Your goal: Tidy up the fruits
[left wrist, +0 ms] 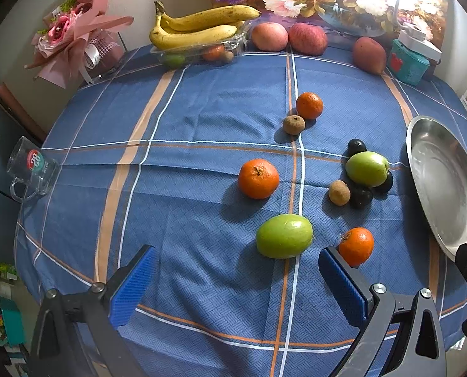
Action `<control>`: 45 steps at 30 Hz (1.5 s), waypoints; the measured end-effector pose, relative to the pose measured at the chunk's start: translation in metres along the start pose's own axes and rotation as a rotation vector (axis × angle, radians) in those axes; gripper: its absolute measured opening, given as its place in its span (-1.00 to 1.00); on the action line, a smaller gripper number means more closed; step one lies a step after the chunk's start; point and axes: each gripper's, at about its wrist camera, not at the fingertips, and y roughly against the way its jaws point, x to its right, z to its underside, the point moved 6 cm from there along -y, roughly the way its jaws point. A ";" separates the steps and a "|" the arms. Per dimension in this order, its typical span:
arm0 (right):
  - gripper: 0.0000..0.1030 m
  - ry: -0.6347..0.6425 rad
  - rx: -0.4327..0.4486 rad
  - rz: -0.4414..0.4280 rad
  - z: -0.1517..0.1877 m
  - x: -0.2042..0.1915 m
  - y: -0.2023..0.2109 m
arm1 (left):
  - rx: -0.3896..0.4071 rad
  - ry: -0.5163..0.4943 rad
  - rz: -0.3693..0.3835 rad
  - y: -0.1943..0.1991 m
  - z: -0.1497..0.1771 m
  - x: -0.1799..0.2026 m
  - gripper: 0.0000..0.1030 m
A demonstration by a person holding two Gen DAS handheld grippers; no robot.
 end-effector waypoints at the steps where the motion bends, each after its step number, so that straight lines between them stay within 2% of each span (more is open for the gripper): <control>1: 1.00 0.001 0.001 0.000 0.000 0.000 0.000 | -0.001 0.000 0.000 0.000 0.000 0.000 1.00; 45: 1.00 0.027 -0.024 -0.003 0.004 -0.007 -0.006 | -0.037 -0.013 0.003 -0.006 0.003 0.001 1.00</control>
